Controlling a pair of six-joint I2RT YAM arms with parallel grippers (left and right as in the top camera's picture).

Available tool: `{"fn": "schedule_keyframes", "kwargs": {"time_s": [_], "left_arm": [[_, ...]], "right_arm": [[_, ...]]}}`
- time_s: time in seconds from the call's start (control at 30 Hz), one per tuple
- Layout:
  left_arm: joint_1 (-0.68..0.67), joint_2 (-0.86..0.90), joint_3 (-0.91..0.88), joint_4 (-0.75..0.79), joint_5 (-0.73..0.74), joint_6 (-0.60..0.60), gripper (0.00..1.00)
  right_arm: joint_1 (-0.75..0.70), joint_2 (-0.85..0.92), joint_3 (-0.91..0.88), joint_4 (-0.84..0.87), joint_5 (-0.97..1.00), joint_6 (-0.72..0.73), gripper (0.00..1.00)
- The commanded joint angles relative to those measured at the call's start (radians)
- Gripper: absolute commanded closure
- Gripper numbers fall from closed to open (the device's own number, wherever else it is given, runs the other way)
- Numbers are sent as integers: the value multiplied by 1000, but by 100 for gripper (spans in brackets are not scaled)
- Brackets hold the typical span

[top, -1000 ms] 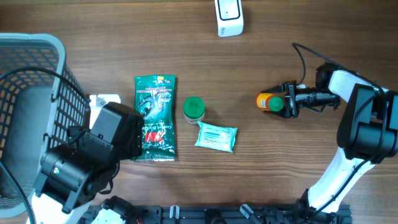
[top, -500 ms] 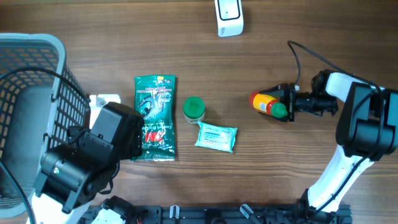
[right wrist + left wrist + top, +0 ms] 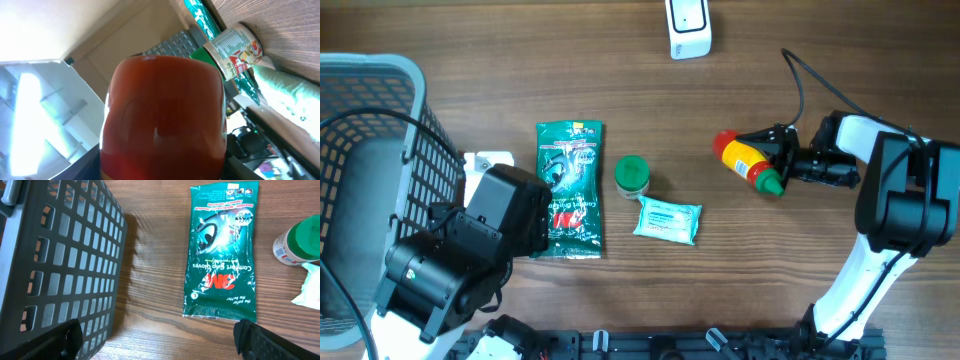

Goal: Scan the item barcode

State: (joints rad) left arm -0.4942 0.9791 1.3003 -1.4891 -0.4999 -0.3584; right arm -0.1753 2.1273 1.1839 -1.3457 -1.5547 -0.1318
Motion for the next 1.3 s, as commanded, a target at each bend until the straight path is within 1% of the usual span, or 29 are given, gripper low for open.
{"fn": "schedule_keyframes", "kwargs": {"time_s": [0.0, 0.07, 0.13, 0.23, 0.3, 0.33, 0.37, 0.47, 0.53, 0.57, 0.6, 0.67, 0.77, 0.83, 0.97, 1.1, 1.2, 1.27], "left_arm": [[8, -1, -3, 0, 2, -17, 0], [8, -1, -3, 0, 2, -17, 0], [8, -1, -3, 0, 2, -17, 0], [8, -1, -3, 0, 2, -17, 0], [8, -1, -3, 0, 2, -17, 0], [8, -1, -3, 0, 2, -17, 0], [8, -1, -3, 0, 2, -17, 0], [8, -1, -3, 0, 2, -17, 0], [8, -1, -3, 0, 2, -17, 0], [8, -1, -3, 0, 1, -17, 0], [8, -1, -3, 0, 2, -17, 0], [8, -1, -3, 0, 2, -17, 0], [8, -1, -3, 0, 2, -17, 0], [8, -1, -3, 0, 2, -17, 0], [8, -1, -3, 0, 2, -16, 0], [8, -1, -3, 0, 2, -17, 0], [8, -1, -3, 0, 2, -17, 0], [8, -1, -3, 0, 2, -17, 0]], "right_arm": [[16, 8, 34, 8, 32, -122, 72], [16, 8, 65, 28, 68, -101, 72], [16, 8, 99, 55, 120, -33, 73], [16, 6, 172, 146, 267, 168, 75], [16, -16, 219, 248, 467, 402, 78], [16, -31, 230, 276, 536, 471, 78], [16, -53, 241, 303, 598, 533, 78], [17, -137, 269, 365, 657, 642, 78], [23, -204, 288, 416, 734, 739, 77], [39, -261, 294, 462, 836, 822, 76], [50, -290, 295, 484, 890, 861, 76], [77, -332, 295, 527, 978, 916, 75], [169, -381, 295, 632, 1129, 991, 73], [229, -381, 295, 692, 1203, 1025, 72], [371, -368, 295, 833, 1437, 1080, 71], [496, -332, 295, 1006, 1737, 1104, 71], [533, -273, 295, 1154, 1827, 1101, 71], [534, -224, 296, 1256, 1832, 1100, 71]]}}
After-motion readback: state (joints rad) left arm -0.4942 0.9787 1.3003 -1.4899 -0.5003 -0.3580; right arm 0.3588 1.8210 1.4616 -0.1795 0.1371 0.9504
